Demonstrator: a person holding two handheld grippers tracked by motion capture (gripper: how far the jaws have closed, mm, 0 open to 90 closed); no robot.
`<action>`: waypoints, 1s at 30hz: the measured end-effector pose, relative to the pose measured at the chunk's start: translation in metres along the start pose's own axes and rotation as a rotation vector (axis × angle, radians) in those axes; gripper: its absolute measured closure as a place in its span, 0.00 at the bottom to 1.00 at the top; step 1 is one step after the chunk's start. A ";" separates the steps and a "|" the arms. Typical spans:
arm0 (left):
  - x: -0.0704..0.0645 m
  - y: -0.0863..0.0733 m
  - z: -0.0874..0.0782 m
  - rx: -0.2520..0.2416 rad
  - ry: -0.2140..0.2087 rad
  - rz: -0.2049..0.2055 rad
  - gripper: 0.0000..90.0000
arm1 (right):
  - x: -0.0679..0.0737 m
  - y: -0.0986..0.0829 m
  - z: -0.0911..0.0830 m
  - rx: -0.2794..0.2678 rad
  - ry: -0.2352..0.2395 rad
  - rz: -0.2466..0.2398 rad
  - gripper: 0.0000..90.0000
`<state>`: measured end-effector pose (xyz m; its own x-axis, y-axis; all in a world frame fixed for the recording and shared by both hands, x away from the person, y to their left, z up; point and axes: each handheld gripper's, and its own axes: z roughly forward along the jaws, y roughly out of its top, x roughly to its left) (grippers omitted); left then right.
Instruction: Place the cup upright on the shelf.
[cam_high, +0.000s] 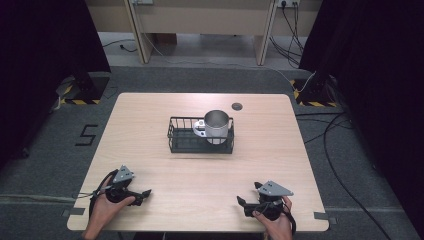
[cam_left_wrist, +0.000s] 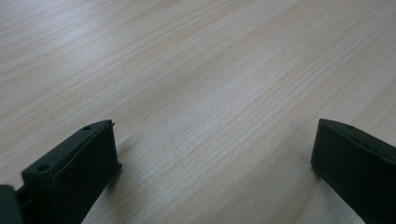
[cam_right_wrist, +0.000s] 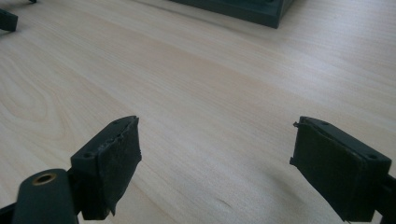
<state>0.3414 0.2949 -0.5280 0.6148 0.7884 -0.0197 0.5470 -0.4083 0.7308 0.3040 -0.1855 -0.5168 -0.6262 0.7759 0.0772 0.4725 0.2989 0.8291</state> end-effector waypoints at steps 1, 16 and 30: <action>0.000 0.000 0.000 0.001 -0.001 0.000 0.00 | 0.000 0.000 0.000 0.007 -0.001 0.002 0.17; 0.000 0.000 0.000 0.001 -0.001 0.000 0.00 | 0.000 -0.002 0.002 0.107 -0.020 -0.012 0.17; 0.000 0.000 0.000 0.001 -0.001 0.001 0.00 | 0.005 -0.002 0.008 0.208 -0.031 -0.084 0.00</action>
<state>0.3413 0.2949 -0.5280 0.6157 0.7878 -0.0197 0.5470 -0.4092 0.7303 0.3047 -0.1777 -0.5226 -0.6507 0.7593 -0.0068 0.5393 0.4684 0.6998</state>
